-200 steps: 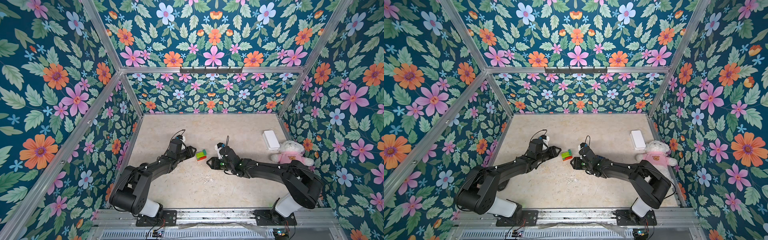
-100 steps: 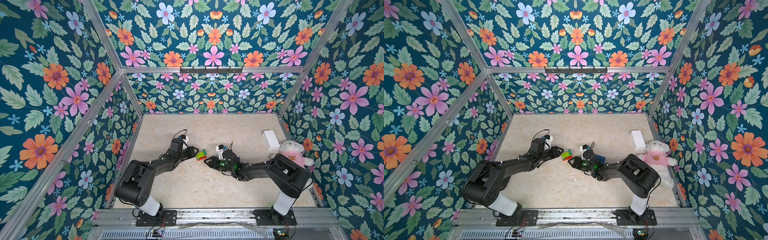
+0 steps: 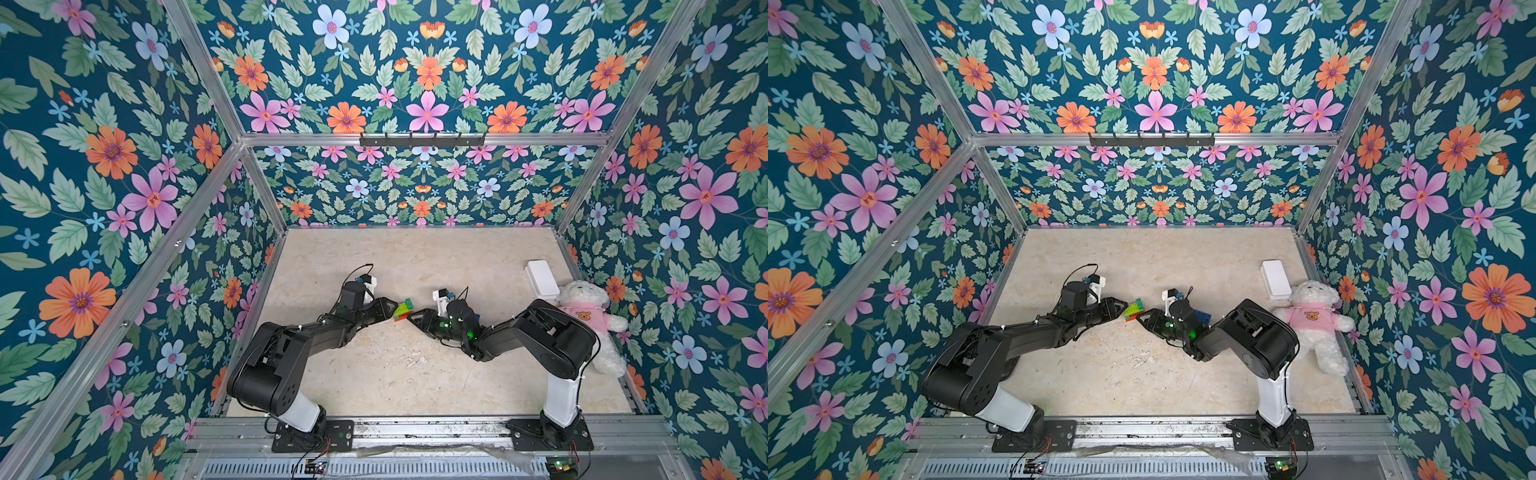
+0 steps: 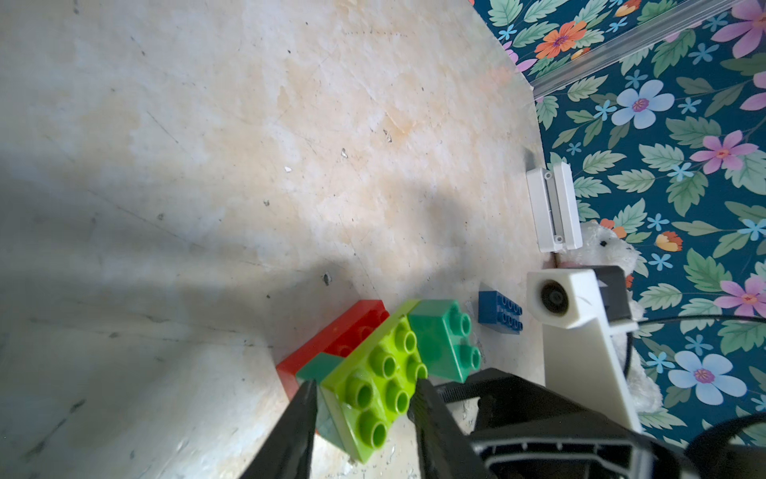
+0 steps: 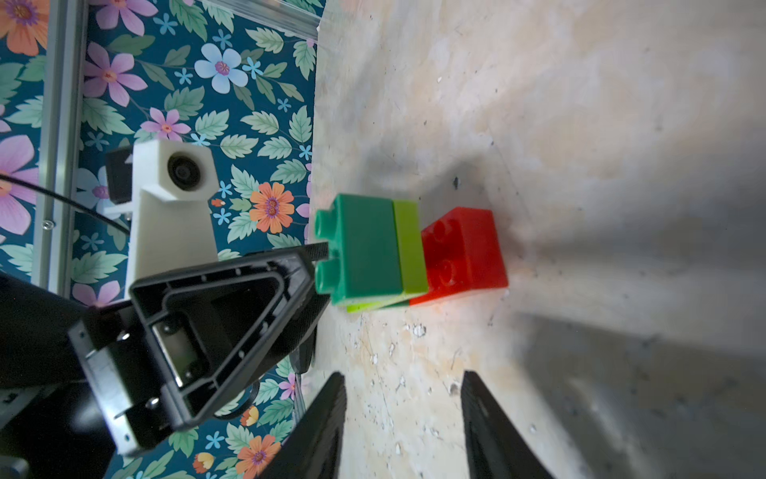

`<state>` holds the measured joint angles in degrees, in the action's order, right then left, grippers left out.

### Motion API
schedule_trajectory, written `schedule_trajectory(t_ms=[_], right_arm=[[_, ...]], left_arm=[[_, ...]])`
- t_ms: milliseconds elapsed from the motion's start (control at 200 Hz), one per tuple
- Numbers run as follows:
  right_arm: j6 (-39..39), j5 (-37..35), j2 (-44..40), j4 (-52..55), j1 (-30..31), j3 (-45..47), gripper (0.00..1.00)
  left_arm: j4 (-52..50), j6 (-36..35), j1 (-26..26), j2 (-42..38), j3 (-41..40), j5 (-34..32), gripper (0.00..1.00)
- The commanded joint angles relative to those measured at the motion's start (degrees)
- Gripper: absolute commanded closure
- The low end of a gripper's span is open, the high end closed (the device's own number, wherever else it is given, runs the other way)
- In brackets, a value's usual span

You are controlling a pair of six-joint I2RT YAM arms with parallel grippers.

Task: Assemble the number 5 with lego
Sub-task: Adjust the lego brick at the center of the board.

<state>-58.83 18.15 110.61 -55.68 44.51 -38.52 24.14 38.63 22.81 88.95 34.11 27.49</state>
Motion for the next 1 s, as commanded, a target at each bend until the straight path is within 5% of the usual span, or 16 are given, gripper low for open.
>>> schedule_trajectory(t_ms=[0,435,995], right_arm=[[-1.2,0.9,1.1,-3.3,-0.3,-0.9,0.53],[-2.3,2.2,3.8,-5.8,-2.0,-1.9,0.55],[-1.7,4.1,5.1,-6.0,-3.2,-3.9,0.56]], left_arm=[[0.7,-0.9,0.0,-0.5,0.1,-1.3,0.57],[1.9,-0.8,0.6,3.7,4.0,-0.2,0.55],[5.0,2.1,2.9,-0.1,-3.0,0.2,0.58]])
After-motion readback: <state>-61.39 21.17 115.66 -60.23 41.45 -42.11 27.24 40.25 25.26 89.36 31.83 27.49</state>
